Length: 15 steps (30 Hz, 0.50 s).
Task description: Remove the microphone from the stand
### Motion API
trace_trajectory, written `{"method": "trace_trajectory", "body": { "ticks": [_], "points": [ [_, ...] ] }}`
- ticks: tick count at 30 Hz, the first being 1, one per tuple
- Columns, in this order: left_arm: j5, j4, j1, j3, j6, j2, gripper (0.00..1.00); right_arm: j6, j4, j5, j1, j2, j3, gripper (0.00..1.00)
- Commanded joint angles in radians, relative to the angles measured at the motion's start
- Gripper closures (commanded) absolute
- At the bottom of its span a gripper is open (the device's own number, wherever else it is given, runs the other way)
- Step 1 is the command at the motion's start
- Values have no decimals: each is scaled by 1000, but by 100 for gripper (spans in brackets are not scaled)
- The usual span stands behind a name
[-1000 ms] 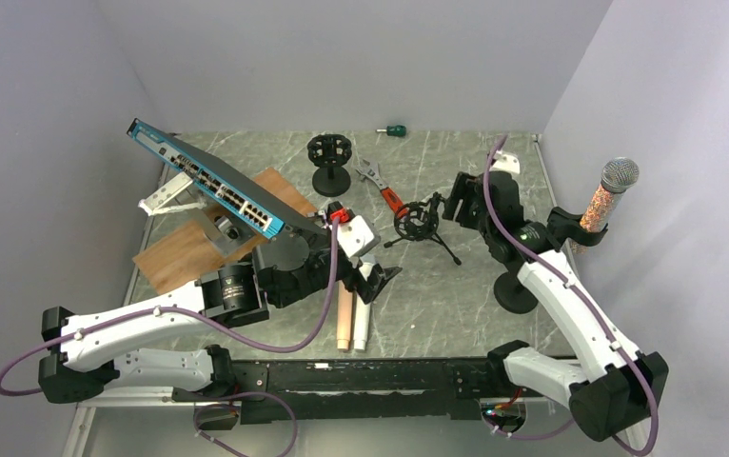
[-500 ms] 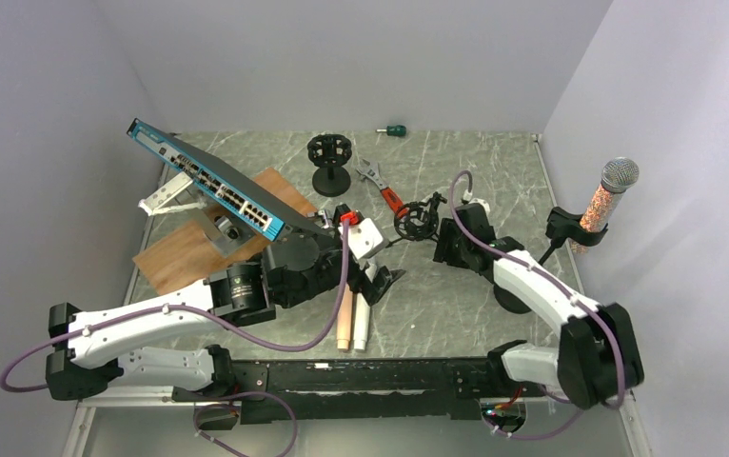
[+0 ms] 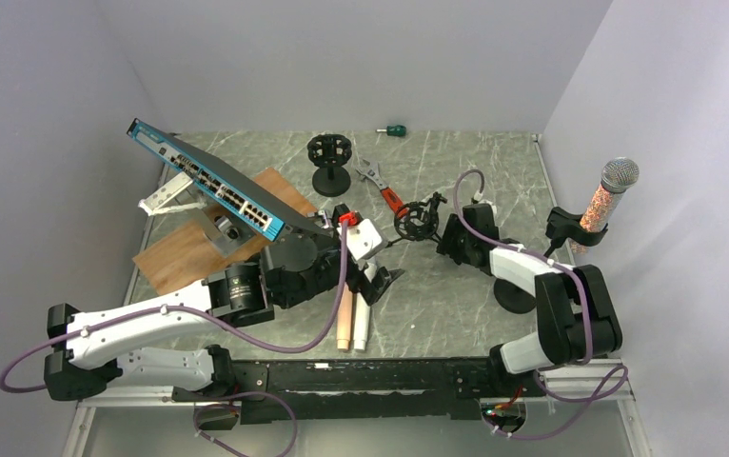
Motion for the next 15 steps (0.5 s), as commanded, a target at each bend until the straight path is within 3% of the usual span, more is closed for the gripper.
{"method": "trace_trajectory", "body": {
  "ticks": [1, 7, 15],
  "points": [
    [-26, 38, -10, 2, 19, -36, 4, 12, 141, -57, -18, 49, -16, 41],
    [-26, 38, -12, 3, 21, -45, 4, 41, 154, -26, -23, 100, -6, 62],
    [-27, 38, -16, 2, 25, -58, 3, 125, 94, 140, -43, 40, -30, 75]
  ]
}}
